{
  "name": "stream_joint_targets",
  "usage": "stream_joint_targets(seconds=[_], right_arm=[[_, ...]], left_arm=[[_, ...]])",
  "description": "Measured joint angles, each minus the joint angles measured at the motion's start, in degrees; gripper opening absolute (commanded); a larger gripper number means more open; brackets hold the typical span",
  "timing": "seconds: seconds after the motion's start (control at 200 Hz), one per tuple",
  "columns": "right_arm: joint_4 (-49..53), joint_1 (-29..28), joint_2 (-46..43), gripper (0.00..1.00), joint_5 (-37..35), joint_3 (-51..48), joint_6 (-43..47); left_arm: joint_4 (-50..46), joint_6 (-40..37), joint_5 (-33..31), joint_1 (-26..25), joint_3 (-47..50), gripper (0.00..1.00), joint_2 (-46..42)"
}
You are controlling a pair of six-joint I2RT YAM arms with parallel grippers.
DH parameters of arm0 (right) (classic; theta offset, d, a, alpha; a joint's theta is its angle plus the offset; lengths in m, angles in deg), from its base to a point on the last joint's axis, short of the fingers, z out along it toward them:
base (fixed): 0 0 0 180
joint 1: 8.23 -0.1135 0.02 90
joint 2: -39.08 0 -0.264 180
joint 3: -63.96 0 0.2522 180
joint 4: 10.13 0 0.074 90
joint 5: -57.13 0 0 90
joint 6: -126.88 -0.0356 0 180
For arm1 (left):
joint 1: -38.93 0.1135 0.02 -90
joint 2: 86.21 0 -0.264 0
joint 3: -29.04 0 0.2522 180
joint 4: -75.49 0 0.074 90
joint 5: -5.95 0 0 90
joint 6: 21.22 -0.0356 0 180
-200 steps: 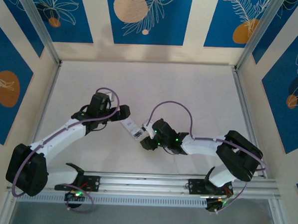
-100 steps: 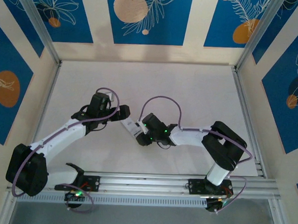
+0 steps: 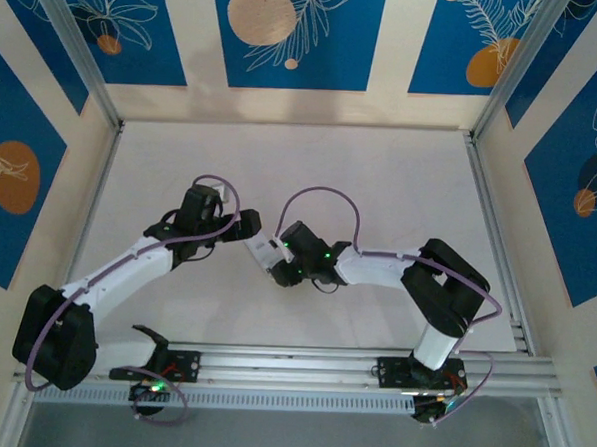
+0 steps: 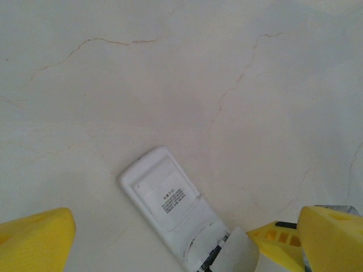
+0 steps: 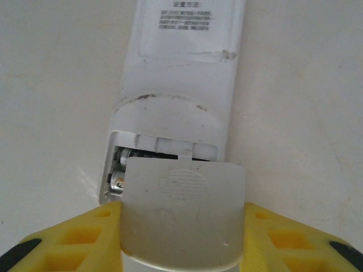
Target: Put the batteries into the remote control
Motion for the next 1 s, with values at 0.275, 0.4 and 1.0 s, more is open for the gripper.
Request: stream_joint_targets(seconds=[0.275,0.4,1.0], right_arm=[[4.22,-1.90,0.79,0.44,-3.72,3.02,-4.61],[5.03,-2.78,1.14,0.44,-4.44,3.72,-6.01],[8.52,-3.89,4.13,0.46,-6.03,7.61,-7.93]], left_arm=[[0.20,0.31,-0.81,0.09,0.02,1.00,0.22],[0.17,1.90,-2.45,0.26,0.26,1.00,-0.02],[-2.47,6.54,-7.80,2.93,2.97,1.00,-4.39]])
